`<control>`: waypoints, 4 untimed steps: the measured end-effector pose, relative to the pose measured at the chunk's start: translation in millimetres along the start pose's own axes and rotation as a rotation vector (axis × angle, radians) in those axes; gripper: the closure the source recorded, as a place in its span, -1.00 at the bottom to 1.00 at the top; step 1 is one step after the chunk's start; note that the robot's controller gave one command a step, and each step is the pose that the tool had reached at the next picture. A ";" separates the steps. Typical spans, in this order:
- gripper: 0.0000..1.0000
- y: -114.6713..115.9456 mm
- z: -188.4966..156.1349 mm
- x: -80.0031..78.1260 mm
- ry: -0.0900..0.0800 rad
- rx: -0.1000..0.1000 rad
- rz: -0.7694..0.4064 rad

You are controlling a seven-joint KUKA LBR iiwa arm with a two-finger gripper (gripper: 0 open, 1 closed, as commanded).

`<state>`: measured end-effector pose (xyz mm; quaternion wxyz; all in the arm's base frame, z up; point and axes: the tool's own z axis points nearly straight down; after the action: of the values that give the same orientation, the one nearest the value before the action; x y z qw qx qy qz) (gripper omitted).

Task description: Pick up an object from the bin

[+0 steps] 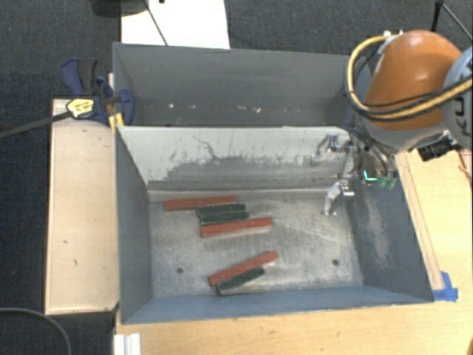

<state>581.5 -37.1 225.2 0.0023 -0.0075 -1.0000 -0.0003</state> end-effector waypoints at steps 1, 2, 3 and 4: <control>-1.00 0.1 -4.7 -1.5 -0.009 0.001 -0.001; -1.00 82.0 70.8 26.0 -0.009 0.000 -0.120; -1.00 129.9 113.7 34.6 -0.005 -0.001 -0.126; -1.00 141.8 103.9 25.0 -0.007 0.000 -0.097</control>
Offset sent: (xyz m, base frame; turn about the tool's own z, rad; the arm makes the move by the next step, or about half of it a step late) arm -0.0272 0.0867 -0.0750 -0.1257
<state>558.1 105.2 121.4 -0.0012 0.0411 -0.9992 -0.0006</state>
